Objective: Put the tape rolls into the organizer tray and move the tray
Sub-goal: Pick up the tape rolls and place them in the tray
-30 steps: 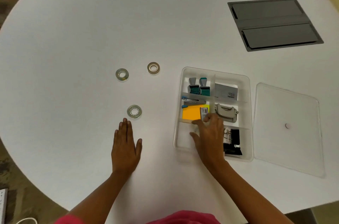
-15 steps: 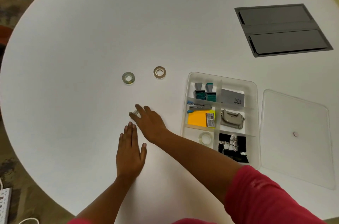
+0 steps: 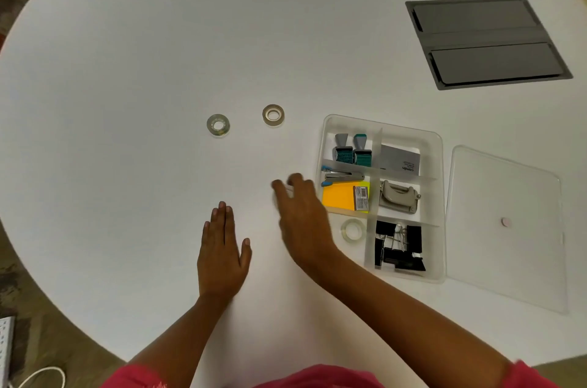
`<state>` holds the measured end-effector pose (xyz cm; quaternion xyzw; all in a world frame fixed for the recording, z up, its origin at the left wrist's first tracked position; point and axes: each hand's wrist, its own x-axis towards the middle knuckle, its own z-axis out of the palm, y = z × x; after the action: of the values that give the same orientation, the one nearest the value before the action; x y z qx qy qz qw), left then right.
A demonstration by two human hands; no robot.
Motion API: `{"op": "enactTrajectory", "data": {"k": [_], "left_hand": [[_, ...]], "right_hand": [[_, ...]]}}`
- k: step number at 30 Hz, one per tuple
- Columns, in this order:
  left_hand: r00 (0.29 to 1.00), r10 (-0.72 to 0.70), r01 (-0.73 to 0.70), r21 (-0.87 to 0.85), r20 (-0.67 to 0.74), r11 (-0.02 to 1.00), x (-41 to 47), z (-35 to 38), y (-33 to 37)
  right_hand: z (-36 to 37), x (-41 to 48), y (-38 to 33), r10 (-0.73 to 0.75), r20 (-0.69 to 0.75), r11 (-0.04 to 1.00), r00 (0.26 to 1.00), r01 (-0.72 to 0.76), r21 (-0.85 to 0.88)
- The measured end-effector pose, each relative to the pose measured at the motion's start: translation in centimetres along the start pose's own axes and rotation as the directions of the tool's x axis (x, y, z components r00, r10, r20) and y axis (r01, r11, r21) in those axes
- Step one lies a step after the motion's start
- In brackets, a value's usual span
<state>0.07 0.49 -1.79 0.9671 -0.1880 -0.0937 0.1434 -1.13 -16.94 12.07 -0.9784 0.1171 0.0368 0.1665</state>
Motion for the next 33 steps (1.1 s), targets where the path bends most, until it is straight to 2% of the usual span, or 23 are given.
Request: {"op": "enactTrajectory", "data": {"k": [4,7,11,17,20,23,26,30,33], "left_hand": [[1.000,-0.006,0.006,-0.015,0.005,1.000,0.0,-0.1,0.2],[1.000,-0.003,0.003,-0.019,0.000,1.000,0.0,-0.1,0.2],[1.000,0.004,-0.004,-0.021,-0.003,1.000,0.0,-0.2,0.2],[1.000,0.000,-0.001,-0.022,-0.003,1.000,0.0,-0.1,0.2],[1.000,0.004,-0.004,-0.021,-0.002,1.000,0.0,-0.2,0.1],[1.000,0.003,-0.003,-0.028,-0.004,1.000,0.0,-0.2,0.2],[1.000,0.006,-0.006,-0.019,-0.005,1.000,0.0,-0.2,0.1],[1.000,0.006,-0.006,-0.027,-0.005,1.000,0.1,-0.1,0.1],[1.000,0.008,-0.008,-0.034,-0.017,0.999,0.1,-0.2,0.1]], "right_hand": [[-1.0,-3.4,3.3,0.242,0.082,0.970,0.967,-0.239,-0.051],[-0.2,-4.4,5.4,0.328,0.179,0.945,0.928,-0.323,-0.055],[1.6,-4.7,6.2,0.358,0.248,0.933,0.900,-0.355,-0.056],[2.6,-4.5,6.2,0.324,0.249,0.946,0.913,-0.315,-0.076],[1.5,-3.8,5.9,0.320,0.189,0.947,0.928,-0.305,-0.103],[-0.3,-1.9,4.8,0.254,0.080,0.966,0.964,-0.248,-0.077],[-2.0,2.1,4.0,0.094,-0.013,0.994,0.995,-0.095,-0.051],[-3.0,9.5,3.9,-0.134,0.020,0.980,0.991,0.136,-0.143],[-2.7,14.8,4.0,-0.205,0.086,0.963,0.975,0.217,-0.160]]}}
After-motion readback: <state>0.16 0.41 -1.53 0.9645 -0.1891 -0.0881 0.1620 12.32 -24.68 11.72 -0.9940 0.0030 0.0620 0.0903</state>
